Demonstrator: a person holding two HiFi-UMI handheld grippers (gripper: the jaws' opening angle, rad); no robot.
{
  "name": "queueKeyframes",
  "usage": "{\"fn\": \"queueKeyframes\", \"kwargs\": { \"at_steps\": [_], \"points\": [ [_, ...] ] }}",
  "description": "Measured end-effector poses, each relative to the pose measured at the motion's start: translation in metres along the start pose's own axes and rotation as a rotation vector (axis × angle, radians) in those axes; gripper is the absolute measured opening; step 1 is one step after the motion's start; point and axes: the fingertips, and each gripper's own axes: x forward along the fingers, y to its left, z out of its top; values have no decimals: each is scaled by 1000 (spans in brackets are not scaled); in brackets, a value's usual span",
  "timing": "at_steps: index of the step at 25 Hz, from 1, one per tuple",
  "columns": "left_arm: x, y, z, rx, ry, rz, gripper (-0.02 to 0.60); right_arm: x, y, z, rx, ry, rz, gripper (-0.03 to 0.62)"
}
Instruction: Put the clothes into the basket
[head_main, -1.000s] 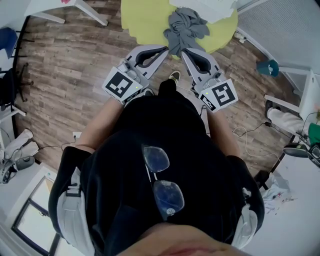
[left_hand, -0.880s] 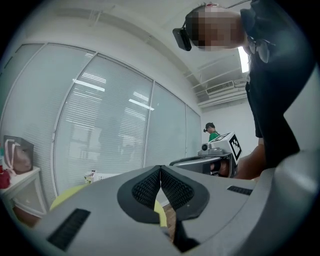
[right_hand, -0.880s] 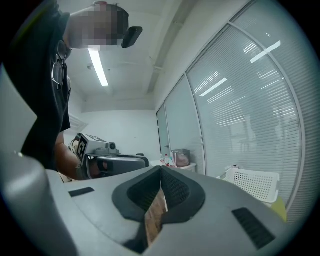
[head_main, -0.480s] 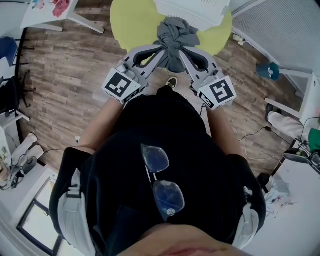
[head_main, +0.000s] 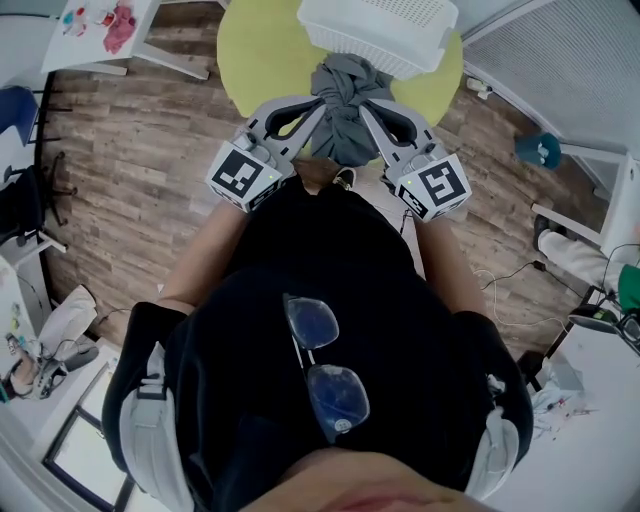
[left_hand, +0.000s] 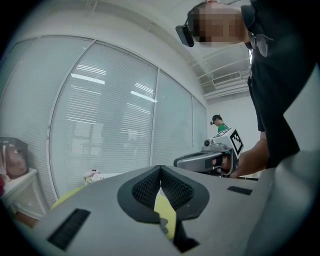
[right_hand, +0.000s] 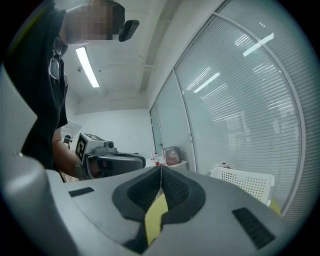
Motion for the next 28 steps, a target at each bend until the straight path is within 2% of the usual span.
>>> {"fn": "queueKeyframes", "kwargs": {
  "at_steps": [3, 7, 15, 24, 28],
  "points": [
    [7, 18, -1, -11, -19, -30, 11, 12, -10, -5, 17, 12, -41, 26],
    [19, 44, 2, 6, -27, -108, 11, 33, -26, -8, 31, 24, -122, 26],
    [40, 91, -15, 14, 18, -311, 9, 70, -58, -27, 113, 86, -347, 26],
    [56, 111, -54, 59, 69, -556, 11, 89, -71, -80, 234, 179, -589, 28],
    [62, 111, -76, 61, 102, -631, 11, 78, -78, -128, 308, 321, -736, 30]
  ]
}}
